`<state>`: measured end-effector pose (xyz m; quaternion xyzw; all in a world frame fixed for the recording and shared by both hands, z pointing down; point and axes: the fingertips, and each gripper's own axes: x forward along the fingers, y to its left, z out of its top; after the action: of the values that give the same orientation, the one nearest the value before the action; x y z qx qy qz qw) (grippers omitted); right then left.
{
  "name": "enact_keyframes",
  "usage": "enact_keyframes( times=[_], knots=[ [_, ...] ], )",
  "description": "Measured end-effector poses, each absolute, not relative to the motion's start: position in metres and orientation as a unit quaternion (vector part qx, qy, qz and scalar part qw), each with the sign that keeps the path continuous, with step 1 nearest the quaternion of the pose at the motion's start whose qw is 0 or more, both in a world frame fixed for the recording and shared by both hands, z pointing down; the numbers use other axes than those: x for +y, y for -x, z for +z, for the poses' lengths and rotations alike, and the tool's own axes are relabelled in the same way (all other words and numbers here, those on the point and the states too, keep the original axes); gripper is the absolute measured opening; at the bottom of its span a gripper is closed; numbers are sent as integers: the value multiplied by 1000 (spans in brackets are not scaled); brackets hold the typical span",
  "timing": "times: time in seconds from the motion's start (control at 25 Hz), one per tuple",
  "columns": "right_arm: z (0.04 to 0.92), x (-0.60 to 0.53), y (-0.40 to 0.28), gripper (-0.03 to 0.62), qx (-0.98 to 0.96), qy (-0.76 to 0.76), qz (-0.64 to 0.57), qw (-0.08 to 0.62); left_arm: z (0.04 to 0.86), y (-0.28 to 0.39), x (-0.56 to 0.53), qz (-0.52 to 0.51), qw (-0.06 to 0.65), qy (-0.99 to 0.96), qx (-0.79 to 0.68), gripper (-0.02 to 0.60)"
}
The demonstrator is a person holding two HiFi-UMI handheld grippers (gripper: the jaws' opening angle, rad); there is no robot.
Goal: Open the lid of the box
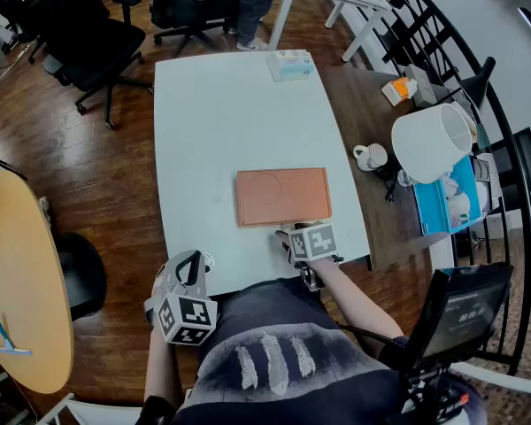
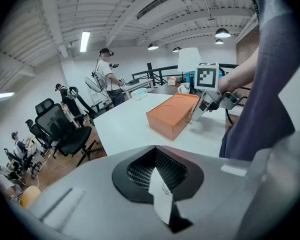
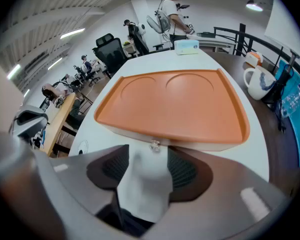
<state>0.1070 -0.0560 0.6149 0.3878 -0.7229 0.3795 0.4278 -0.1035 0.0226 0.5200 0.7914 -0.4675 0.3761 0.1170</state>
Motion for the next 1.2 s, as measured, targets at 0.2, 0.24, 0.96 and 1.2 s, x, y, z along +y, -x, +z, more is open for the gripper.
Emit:
enact_keyframes(
  times=[0.2, 0.24, 0.96, 1.2],
  knots=[
    [626, -62, -102, 199, -697, -377, 411, 451, 519, 114, 29, 378, 142, -786, -468, 17],
    [627, -63, -103, 180, -693, -379, 413, 453, 520, 117, 30, 379, 146, -783, -471, 17],
    [634, -42, -113, 67, -672, -368, 432, 476, 532, 117, 26, 390, 164, -776, -467, 17],
    [635, -19, -109, 67, -670, -370, 444, 466, 531, 116, 26, 392, 156, -782, -459, 17]
  ],
)
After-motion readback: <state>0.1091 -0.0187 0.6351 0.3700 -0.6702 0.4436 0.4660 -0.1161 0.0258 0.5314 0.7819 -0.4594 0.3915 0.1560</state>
